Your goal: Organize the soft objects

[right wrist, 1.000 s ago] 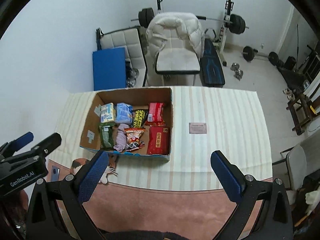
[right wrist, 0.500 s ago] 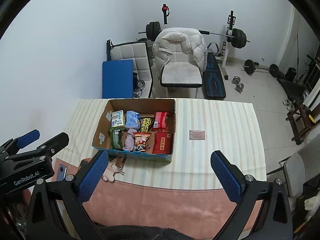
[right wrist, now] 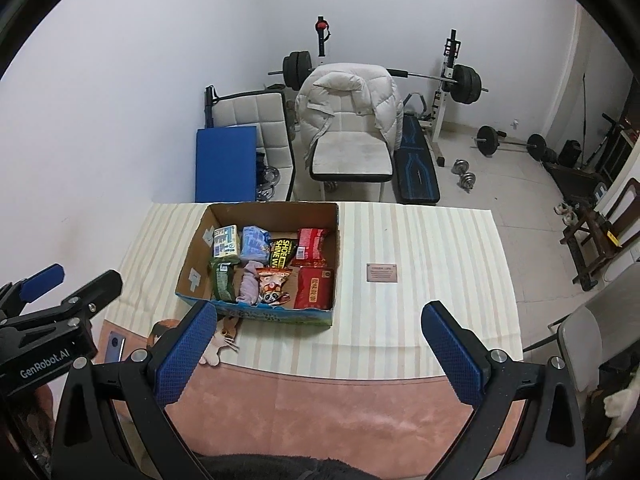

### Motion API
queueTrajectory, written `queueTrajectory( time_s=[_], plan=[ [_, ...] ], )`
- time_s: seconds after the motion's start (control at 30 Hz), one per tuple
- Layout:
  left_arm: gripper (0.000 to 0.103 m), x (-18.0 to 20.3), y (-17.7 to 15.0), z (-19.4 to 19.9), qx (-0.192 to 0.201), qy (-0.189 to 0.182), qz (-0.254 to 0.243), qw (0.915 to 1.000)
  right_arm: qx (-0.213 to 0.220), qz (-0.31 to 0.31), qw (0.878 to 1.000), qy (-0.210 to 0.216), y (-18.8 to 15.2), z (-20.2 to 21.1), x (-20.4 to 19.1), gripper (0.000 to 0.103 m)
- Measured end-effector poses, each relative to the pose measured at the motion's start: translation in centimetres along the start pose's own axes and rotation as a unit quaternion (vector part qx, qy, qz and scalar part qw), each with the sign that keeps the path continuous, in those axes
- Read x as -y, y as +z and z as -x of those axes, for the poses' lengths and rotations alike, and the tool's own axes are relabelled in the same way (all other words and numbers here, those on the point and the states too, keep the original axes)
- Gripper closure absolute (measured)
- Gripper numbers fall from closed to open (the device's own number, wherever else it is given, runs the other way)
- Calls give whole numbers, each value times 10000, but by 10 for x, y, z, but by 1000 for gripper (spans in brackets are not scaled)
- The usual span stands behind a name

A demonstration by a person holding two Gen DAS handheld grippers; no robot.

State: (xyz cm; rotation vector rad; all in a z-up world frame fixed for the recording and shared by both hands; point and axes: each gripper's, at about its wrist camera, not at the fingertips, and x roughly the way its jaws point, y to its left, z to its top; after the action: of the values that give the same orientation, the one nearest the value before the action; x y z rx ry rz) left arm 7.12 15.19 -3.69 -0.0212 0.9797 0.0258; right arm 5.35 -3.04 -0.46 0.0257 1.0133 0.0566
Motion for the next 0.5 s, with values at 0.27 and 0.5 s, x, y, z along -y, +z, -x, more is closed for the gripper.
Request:
queueTrajectory(
  time_s=[0.27,0.5],
  plan=[
    [5,-1,1,-8,36,70,20,10000,-36,-92,9999,-124,0,-11,4,0],
    [5,3,2,-10,31,112,-104,9999,-49,-82,9998,-177,1,-14,4,0]
  ],
)
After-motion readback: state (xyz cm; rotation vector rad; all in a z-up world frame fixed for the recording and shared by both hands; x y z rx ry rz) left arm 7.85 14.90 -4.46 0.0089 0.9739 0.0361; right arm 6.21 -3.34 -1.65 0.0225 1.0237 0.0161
